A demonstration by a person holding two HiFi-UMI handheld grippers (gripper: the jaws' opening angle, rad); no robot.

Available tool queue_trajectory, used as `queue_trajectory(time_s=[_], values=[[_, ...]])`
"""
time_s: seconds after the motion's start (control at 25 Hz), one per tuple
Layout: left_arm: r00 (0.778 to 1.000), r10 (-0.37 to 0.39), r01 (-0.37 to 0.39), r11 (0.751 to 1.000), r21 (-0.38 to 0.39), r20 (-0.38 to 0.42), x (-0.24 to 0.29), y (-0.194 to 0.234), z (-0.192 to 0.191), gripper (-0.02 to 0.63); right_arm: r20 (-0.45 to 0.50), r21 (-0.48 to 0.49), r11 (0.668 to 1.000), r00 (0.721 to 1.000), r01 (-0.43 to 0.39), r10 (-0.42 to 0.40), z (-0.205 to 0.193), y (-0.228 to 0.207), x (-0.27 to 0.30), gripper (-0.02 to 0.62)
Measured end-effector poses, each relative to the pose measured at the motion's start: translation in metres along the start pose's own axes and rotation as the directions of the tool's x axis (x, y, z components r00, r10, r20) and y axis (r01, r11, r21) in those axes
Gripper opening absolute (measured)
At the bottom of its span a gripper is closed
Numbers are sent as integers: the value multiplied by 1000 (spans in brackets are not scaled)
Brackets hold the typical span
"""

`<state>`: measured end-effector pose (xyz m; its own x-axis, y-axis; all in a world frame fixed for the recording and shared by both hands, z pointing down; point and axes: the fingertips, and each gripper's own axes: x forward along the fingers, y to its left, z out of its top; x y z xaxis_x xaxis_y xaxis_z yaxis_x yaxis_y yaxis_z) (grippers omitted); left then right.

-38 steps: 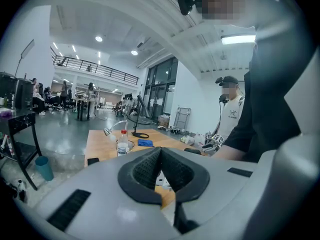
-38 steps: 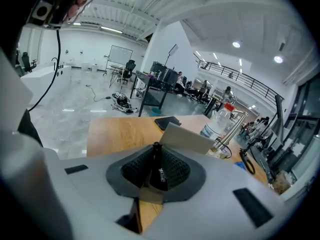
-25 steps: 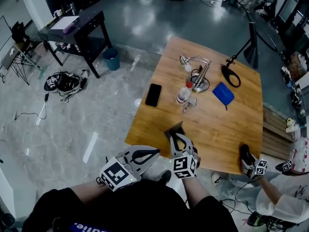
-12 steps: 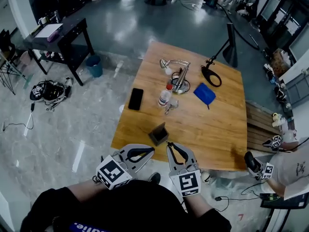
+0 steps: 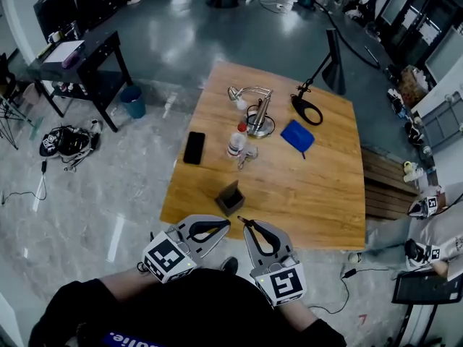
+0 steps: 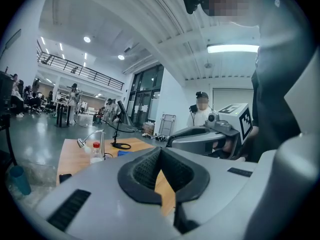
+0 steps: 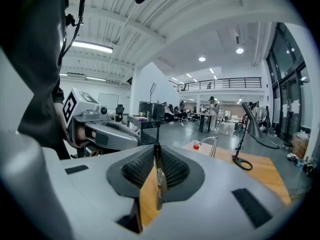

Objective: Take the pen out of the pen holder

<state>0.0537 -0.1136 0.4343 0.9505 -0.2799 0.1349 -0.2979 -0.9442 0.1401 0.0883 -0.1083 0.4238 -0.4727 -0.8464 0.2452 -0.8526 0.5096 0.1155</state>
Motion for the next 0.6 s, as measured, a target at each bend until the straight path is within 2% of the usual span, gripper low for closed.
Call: queue_trajectory(time_s=[0.12, 0.6], values=[[1000, -1, 1, 1000, 1, -3, 0, -1, -1, 9, 3, -26, 1000, 1000, -7, 7, 3, 3, -1, 47], [1000, 19, -19, 1000, 2, -7, -4, 1, 0, 9, 33, -22, 999, 999, -32, 32, 16, 6, 0, 46]])
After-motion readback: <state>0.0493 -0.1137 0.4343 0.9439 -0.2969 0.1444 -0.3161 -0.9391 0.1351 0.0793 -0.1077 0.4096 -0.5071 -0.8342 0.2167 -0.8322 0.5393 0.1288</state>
